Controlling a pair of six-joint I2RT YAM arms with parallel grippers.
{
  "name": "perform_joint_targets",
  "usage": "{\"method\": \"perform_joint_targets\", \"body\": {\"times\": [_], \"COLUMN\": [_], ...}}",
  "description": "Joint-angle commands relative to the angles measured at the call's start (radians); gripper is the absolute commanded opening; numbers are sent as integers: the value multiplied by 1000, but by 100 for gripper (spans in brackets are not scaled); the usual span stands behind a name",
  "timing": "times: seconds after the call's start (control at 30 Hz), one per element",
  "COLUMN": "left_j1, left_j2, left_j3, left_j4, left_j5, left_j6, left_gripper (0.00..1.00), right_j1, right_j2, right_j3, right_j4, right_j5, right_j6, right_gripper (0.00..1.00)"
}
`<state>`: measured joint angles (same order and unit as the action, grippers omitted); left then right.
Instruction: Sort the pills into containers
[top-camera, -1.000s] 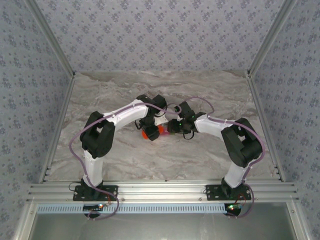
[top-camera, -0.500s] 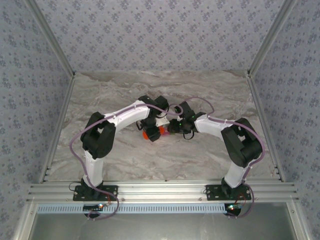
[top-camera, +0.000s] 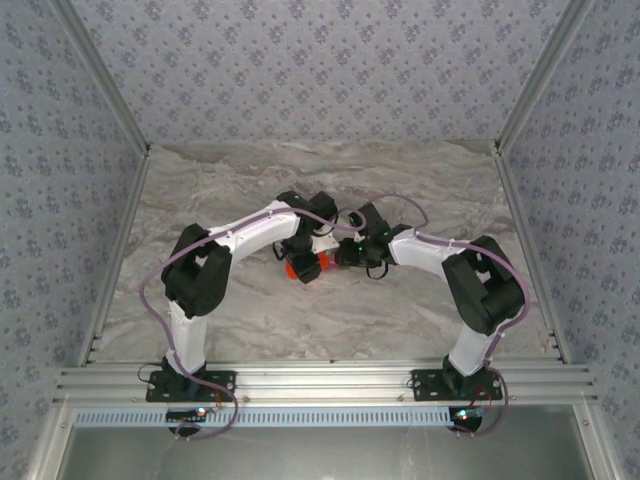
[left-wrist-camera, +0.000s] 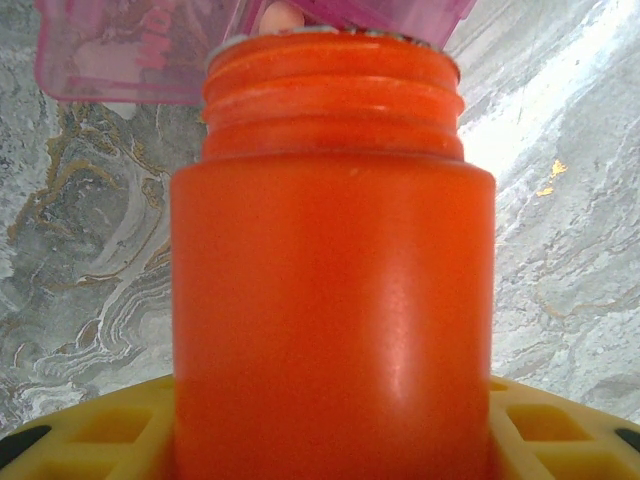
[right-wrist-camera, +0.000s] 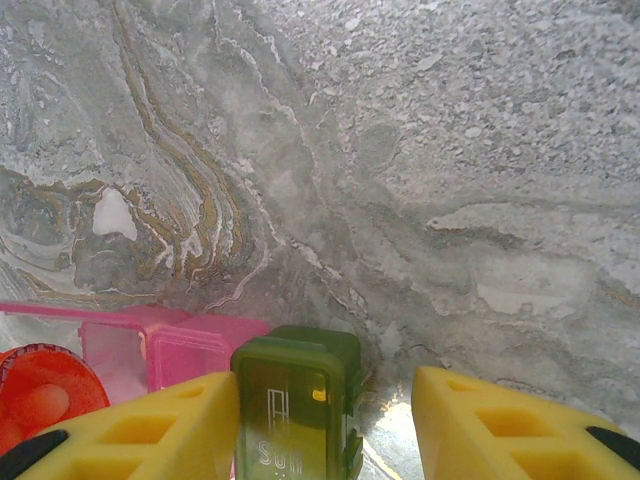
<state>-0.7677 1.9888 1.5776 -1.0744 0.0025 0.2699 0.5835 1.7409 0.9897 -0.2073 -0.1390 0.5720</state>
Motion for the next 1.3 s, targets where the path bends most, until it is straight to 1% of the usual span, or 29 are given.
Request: {"method": "perform_joint_targets", "body": {"times": [0.0, 0.07, 0.17, 0.73, 0.9, 1.07, 1.27], "left_j1": [-12, -9, -8, -6, -6, -5, -5], "left_j2": [-3, -14, -21, -66, -77, -62, -44], "left_j3": [20, 21, 10, -14, -44, -63, -37], "left_j4": [-19, -18, -16, -3, 15, 27, 14], "left_j5": [-3, -9, 17, -4, 20, 19, 23], "left_j6": [31, 34, 31, 31, 26, 26, 26], "left_gripper": [0, 0, 0, 0, 0, 0, 0], "right_j1": [19, 19, 20, 25, 27, 27, 27], "right_j2": [10, 10, 11, 10, 8, 10, 10], "right_j3": [26, 26, 27, 46, 51, 53, 53], "right_j4": [-33, -35, -35, -43, -49, -52, -56], "right_j5": [-1, 1, 1, -1, 4, 6, 6], "right_j6": [13, 13, 12, 15, 13, 12, 9], "right_gripper": [51, 51, 51, 51, 51, 51, 51]}}
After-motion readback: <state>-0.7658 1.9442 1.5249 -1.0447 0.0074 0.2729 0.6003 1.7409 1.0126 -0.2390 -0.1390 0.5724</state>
